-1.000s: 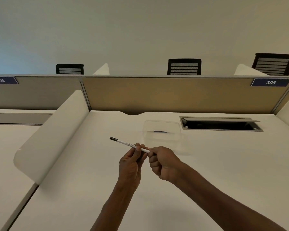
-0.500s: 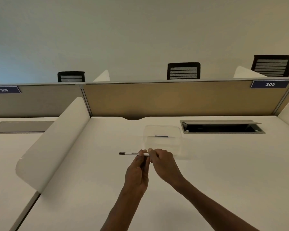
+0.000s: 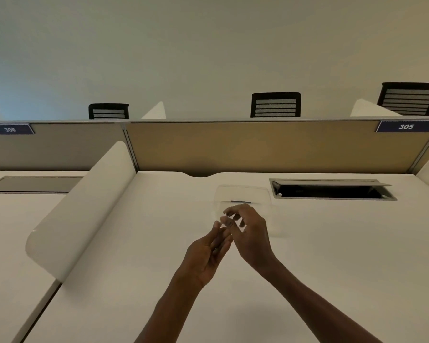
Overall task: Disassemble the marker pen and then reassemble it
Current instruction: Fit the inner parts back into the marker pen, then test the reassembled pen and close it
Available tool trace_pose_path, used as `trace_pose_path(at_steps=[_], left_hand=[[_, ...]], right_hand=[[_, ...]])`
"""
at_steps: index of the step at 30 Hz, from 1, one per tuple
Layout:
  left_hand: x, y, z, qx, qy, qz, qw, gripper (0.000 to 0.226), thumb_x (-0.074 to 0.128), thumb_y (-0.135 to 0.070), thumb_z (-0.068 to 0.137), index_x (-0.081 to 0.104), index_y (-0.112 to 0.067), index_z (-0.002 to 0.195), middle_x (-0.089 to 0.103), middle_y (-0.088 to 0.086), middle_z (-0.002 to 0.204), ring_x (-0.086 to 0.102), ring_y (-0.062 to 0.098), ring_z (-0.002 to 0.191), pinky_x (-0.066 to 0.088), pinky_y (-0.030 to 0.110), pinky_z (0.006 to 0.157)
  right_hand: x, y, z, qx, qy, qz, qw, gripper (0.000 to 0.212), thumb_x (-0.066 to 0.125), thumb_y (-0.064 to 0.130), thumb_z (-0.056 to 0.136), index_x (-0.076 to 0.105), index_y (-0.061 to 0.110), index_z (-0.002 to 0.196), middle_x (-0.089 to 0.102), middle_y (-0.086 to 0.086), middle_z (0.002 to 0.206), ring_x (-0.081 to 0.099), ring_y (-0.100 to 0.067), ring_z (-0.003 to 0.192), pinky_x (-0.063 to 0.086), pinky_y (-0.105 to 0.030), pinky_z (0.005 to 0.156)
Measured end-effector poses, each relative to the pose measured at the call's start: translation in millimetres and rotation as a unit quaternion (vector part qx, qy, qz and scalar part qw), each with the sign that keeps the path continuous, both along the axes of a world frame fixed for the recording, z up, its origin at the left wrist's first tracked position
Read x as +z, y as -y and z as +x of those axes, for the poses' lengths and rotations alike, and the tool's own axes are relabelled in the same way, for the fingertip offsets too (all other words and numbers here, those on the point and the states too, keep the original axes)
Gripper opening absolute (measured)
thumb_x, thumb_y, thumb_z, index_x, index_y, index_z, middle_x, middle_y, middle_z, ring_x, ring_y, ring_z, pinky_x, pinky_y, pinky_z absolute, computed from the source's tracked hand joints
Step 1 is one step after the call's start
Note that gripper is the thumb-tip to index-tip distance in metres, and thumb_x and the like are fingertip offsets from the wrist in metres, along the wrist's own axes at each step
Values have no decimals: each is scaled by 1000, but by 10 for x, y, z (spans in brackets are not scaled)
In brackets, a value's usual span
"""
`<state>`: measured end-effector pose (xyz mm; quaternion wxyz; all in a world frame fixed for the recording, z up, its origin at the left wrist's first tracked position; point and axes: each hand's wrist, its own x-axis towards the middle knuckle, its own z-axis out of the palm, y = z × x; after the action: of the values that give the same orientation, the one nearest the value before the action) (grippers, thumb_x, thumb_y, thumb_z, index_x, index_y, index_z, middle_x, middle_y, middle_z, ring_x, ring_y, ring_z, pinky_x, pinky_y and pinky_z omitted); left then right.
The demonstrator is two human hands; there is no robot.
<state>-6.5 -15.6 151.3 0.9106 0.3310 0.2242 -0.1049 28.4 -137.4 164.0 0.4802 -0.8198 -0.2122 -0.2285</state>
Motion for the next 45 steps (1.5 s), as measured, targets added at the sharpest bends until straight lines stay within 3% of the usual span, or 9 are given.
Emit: trace_pose_path(at_steps=[7, 12, 15, 18, 21, 27, 36, 41, 45], left_hand=[[-269, -108, 15, 26, 34, 283, 958, 30, 63, -29, 93, 73, 0, 94, 75, 14, 87, 72, 28, 84, 59, 35, 82], [-703, -218, 109, 53, 76, 532, 842, 18, 61, -31, 93, 74, -28, 80, 76, -6, 83, 70, 14, 83, 56, 42, 87], [-987, -273, 123, 22, 91, 647, 757, 27, 56, -32, 97, 69, -19, 117, 70, 0, 119, 61, 12, 116, 40, 23, 101], [-1303, -352, 119, -67, 93, 711, 694, 54, 46, -39, 99, 39, -14, 147, 40, 2, 153, 29, 18, 145, 25, 31, 115], [-1555, -422, 95, -152, 75, 747, 643, 70, 36, -47, 100, 10, -11, 154, 4, 4, 163, -4, 18, 150, 5, 39, 122], [-1766, -458, 90, -200, 60, 788, 580, 102, 7, -77, 78, -4, -8, 153, -17, 4, 161, -19, 17, 147, -8, 37, 120], [-1841, -425, 88, -199, 57, 834, 511, 90, 8, -73, 87, -11, -13, 152, -22, 1, 160, -23, 15, 146, -9, 37, 120], [-1846, -427, 86, -198, 56, 838, 505, 91, 6, -73, 86, -8, -12, 153, -20, 1, 160, -21, 15, 147, -9, 36, 120], [-1870, -429, 90, -193, 58, 838, 507, 93, -1, -74, 83, -8, -12, 152, -18, 1, 160, -19, 16, 147, -6, 38, 121]], right_hand=[[110, 103, 115, -23, -2, 38, 999, 13, 56, 23, 96, 61, 15, 104, 70, 8, 95, 64, -3, 89, 46, -12, 73], [125, 140, 78, 12, -28, 87, 996, 20, 46, 23, 99, 60, 15, 112, 60, 9, 75, 57, -9, 62, 46, -18, 58], [93, 145, 23, 42, -73, 90, 992, 18, 43, 24, 101, 57, 21, 112, 48, 8, 61, 41, -10, 53, 37, -27, 50], [84, 142, -49, 46, -118, 102, 987, 23, 41, 36, 99, 55, 18, 96, 48, -2, 63, 39, -15, 57, 36, -35, 53], [135, 153, -97, 32, -166, 131, 977, 49, 38, 50, 95, 39, 14, 62, 36, 2, 55, 32, -10, 53, 30, -29, 52], [234, 208, -87, 16, -234, 173, 957, 61, 37, 53, 95, 22, 20, 46, 23, 6, 41, 18, -9, 40, 18, -19, 41], [239, 180, 52, 26, -260, 201, 944, 50, 33, 47, 92, 20, 22, 51, 18, 0, 45, 14, -11, 41, 13, -21, 41], [248, 155, 138, 56, -286, 268, 918, 39, 33, 40, 87, 20, 21, 55, 16, 5, 46, 11, -8, 40, 11, -16, 40], [170, 116, 181, 29, -264, 225, 937, 41, 31, 37, 88, 21, 25, 49, 18, 7, 43, 14, -8, 40, 16, -18, 38]])
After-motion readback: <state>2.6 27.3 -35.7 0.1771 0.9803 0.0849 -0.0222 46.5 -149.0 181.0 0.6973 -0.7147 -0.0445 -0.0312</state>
